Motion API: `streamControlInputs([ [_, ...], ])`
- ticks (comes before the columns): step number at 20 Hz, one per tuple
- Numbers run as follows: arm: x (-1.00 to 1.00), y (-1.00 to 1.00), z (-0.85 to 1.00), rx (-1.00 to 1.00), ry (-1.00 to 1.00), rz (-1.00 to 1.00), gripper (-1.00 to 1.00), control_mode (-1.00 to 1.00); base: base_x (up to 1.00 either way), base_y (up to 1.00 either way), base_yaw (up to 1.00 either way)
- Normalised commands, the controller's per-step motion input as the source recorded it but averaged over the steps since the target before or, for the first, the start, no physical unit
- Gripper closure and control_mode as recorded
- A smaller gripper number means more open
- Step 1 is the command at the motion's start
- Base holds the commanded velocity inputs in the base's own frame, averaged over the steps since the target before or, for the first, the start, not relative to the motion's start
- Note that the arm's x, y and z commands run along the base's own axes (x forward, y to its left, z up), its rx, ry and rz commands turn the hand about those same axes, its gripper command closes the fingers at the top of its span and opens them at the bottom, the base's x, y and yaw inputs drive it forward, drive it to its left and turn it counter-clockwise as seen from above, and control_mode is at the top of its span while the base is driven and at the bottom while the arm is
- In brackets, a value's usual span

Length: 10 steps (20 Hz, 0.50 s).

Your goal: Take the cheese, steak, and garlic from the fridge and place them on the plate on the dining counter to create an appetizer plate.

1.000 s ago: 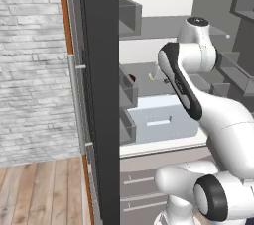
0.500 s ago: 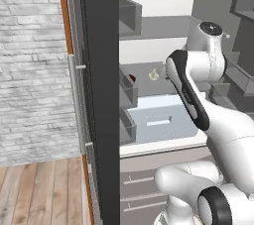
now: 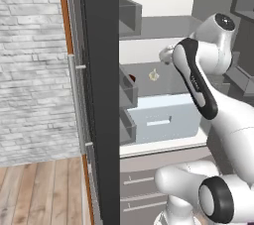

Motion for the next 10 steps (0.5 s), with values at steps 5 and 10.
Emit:
streamControlInputs([
  [5,0.31,0.02,0.60,0.15,0.00,0.00,-1.00,-1.00,0.00,0.00,0.00],
  [10,0.26,0.10,0.40,0.07,0.00,0.00,-1.00,-1.00,0.00,0.00,0.00],
])
